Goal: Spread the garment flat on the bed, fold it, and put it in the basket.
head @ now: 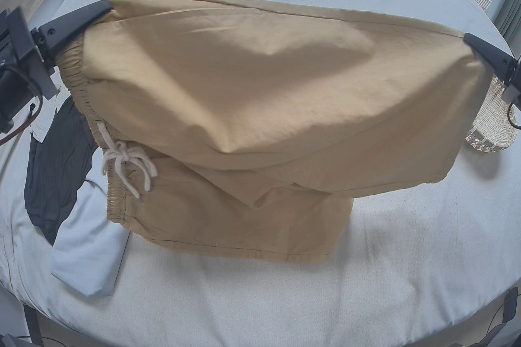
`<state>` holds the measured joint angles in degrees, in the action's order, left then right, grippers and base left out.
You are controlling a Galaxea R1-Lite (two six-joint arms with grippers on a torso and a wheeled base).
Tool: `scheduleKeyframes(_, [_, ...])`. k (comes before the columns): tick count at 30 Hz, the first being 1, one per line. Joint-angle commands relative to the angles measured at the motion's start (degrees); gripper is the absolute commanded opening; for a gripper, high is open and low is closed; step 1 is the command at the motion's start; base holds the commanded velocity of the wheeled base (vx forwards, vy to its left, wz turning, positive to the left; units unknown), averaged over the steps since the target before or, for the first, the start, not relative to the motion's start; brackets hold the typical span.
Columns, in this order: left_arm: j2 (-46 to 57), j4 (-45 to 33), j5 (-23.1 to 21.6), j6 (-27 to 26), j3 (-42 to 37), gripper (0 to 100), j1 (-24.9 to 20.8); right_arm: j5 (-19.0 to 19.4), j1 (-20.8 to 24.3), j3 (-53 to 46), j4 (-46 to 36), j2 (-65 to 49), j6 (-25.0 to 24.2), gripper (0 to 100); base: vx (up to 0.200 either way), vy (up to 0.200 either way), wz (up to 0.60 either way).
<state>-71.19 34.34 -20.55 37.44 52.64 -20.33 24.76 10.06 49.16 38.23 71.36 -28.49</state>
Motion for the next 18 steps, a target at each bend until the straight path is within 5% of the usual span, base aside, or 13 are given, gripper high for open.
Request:
scheduleKeyframes(1, [-7.56, 2.4, 0.07, 0.0, 3.79, 0, 1.35, -0.06, -1.62, 5.06, 2.11, 8.97, -0.51, 0, 0.0, 0.0, 0.0])
scheduleKeyframes(18, [-19.86, 6.44, -0.19, 0.88, 13.45, 0, 5.74, 0.03, -3.2, 15.96, 2.46, 21.89, -0.78, 0, 0.0, 0.0, 0.0])
